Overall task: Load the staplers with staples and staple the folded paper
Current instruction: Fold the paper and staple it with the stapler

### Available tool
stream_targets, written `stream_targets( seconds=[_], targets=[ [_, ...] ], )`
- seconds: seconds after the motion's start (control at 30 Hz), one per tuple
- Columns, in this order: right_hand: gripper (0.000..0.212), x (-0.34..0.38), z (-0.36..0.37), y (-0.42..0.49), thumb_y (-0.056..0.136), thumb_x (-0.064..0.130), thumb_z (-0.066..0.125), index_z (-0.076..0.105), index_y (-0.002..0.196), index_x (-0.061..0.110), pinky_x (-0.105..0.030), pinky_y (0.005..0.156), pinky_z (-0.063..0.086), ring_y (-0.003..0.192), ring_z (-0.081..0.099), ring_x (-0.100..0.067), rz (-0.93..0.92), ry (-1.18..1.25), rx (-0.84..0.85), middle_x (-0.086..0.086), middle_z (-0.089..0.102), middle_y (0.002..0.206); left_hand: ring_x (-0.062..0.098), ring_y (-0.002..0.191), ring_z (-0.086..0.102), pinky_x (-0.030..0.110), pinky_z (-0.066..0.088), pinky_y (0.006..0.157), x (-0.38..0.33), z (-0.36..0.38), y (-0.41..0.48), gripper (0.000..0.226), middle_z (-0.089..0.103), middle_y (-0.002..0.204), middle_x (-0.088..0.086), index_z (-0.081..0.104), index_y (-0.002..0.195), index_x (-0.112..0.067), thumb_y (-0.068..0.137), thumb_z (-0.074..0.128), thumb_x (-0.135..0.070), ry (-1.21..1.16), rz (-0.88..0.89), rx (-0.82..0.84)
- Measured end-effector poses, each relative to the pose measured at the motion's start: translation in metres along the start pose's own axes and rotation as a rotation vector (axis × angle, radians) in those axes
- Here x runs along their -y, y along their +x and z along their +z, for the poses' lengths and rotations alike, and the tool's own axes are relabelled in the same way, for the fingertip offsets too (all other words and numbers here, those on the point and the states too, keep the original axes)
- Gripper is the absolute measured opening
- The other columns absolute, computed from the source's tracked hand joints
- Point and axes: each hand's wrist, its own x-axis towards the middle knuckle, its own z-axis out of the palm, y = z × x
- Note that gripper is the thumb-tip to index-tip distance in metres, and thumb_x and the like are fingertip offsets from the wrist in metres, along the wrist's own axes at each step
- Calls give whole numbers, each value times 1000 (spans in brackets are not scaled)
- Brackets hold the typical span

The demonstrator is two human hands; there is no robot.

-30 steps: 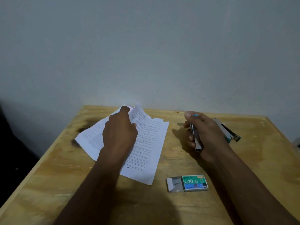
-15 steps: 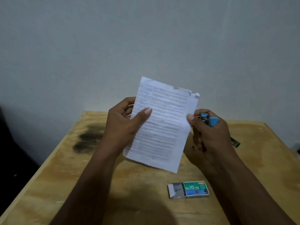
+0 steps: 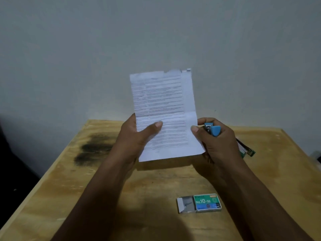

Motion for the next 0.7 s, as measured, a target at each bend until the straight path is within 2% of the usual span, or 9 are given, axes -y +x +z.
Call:
stream_targets(
  seconds=[0.07,0.17,0.23,0.33,0.4,0.43,0.53,0.6,0.7],
  targets=[
    [12,1,-4,3,88,20,73,68,98,22,-22,60,57,77,70,-10,-28,-13,-86,2,74,90,17,109,73,40,59,94,3,2,0,58,76,120,-5,62,129,-23,76,83,-19,28,-24,75],
    [21,0,-8,5,89,29,71,69,105,16,-21,43,46,54,57,-11,34,33,-104,3,68,69,15,107,73,37,60,90,7,8,1,54,76,116,-8,62,124,-27,77,86,-14,64,45,-59],
    [33,1,-8,3,90,45,65,67,107,16,-22,39,33,44,43,-13,165,68,7,0,65,61,12,107,72,34,59,89,9,10,2,52,74,117,-10,59,124,-30,81,84,-15,76,136,-184],
    [47,1,-2,-6,90,52,60,64,100,7,-29,49,23,48,35,-18,383,223,341,-10,60,67,7,111,66,31,57,90,7,10,3,58,67,121,-12,50,131,-30,84,82,-20,120,221,-328],
    [50,1,4,-12,91,51,60,63,95,2,-33,52,26,49,36,-20,397,211,523,-8,55,61,5,113,63,28,55,91,6,11,2,61,63,124,-12,45,134,-31,86,80,-21,148,250,-361],
    [51,1,8,-13,90,50,61,64,94,0,-33,51,29,49,37,-21,375,187,558,-8,54,60,4,114,61,27,54,91,7,13,1,62,62,125,-13,43,135,-31,86,80,-22,165,264,-366],
    [58,2,16,-14,86,55,65,67,95,-3,-28,48,36,50,41,-21,329,147,497,-12,54,65,-3,111,62,21,54,86,8,17,-1,63,62,121,-21,42,133,-36,85,80,-25,176,294,-331],
    [60,3,19,-14,79,59,68,70,99,2,-28,50,41,52,48,-17,311,152,431,-9,60,70,-7,109,62,16,54,83,8,19,-3,63,62,120,-23,42,133,-37,85,80,-25,165,297,-300],
    [58,1,20,-14,74,60,69,75,106,12,-31,55,42,59,54,-14,325,239,402,-6,66,78,-3,112,63,19,56,86,9,21,-4,64,63,123,-20,42,134,-35,84,81,-24,160,310,-282]
  ],
)
